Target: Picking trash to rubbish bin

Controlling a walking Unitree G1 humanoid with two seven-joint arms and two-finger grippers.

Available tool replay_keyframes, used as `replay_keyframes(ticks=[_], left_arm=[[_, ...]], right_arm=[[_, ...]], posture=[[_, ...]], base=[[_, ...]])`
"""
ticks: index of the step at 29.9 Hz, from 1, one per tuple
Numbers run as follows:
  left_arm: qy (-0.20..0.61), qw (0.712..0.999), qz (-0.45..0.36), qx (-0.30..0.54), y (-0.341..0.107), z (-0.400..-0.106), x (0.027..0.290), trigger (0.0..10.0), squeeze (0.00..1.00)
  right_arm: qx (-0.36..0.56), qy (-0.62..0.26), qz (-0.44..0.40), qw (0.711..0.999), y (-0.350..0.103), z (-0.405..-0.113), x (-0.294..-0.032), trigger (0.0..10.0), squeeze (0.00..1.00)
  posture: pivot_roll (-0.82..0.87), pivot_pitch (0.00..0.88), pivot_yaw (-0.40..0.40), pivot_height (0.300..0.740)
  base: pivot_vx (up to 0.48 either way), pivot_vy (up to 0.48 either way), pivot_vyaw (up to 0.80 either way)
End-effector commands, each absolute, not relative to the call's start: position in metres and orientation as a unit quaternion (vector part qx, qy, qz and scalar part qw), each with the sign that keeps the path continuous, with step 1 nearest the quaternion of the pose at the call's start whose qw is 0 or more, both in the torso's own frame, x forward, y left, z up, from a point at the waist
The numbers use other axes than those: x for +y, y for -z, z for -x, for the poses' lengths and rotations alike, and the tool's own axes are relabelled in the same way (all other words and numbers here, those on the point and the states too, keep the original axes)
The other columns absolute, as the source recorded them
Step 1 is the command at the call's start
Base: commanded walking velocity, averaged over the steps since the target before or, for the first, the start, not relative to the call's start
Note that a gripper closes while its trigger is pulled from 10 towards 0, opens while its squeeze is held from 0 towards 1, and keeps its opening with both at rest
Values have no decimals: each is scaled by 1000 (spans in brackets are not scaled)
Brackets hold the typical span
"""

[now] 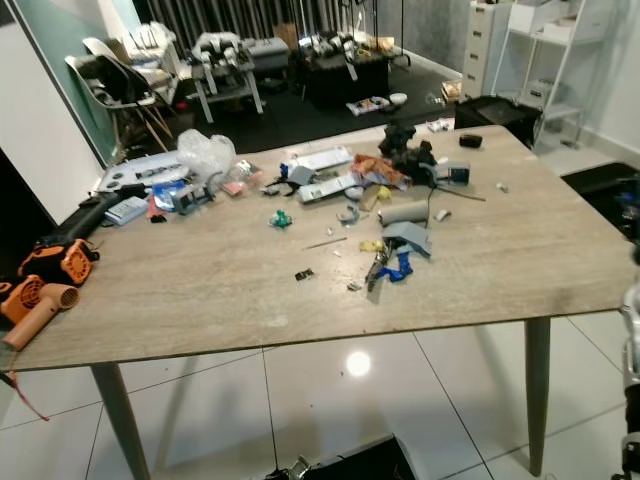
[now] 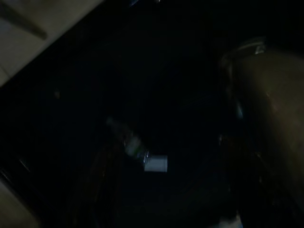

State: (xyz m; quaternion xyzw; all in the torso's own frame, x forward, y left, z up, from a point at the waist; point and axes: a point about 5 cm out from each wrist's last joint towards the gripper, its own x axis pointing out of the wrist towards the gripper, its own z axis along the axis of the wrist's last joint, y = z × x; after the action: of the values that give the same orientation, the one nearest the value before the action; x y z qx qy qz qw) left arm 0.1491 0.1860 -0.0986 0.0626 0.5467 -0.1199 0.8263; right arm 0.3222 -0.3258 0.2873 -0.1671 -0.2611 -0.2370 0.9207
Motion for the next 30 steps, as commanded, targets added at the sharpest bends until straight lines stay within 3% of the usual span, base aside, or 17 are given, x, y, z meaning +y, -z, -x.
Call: replay_keyframes(ticks=[1, 2, 3, 4, 5, 7, 17, 19, 30], left_arm=[[119, 827, -65, 546, 98, -150, 186, 10000, 0], [119, 827, -65, 546, 98, -150, 186, 10000, 0], [117, 829, -61, 543, 98, -152, 185, 10000, 0], [117, 829, -61, 543, 98, -152, 185, 10000, 0], [116, 830, -58, 543, 98, -152, 183, 10000, 0], [117, 828, -57, 545, 99, -151, 182, 10000, 0], [109, 827, -49, 550, 101, -146, 180, 10000, 0], [104, 828, -43, 550, 101, -146, 177, 10000, 0], [100, 833, -31, 543, 101, -149, 168, 10000, 0]], right_arm=[[-279, 101, 78, 952, -281, -335, -280, 10000, 0], [-279, 101, 78, 952, -281, -335, -280, 10000, 0], [-281, 11, 31, 959, -276, -341, -248, 10000, 0], [-281, 11, 31, 959, -276, -341, -248, 10000, 0], [-279, -49, 11, 959, -274, -343, -225, 10000, 0], [-260, -72, 12, 963, -270, -348, -213, 10000, 0], [-209, -111, 12, 972, -253, -360, -192, 10000, 0], [-189, -170, 5, 967, -243, -360, -166, 10000, 0], [-162, -236, 7, 958, -230, -356, -132, 10000, 0]], posture=[[-294, 108, 118, 740], [-294, 108, 118, 740], [-290, 94, 100, 740], [-290, 94, 100, 740], [-287, 88, 93, 740], [-287, 85, 89, 740], [-294, 63, 55, 740], [-296, 53, 36, 740], [-273, 68, 28, 740]], base=[[0, 0, 0], [0, 0, 0], [0, 0, 0], [0, 0, 0], [0, 0, 0], [122, 0, 0], [263, 0, 0], [272, 0, 0], [278, 0, 0]])
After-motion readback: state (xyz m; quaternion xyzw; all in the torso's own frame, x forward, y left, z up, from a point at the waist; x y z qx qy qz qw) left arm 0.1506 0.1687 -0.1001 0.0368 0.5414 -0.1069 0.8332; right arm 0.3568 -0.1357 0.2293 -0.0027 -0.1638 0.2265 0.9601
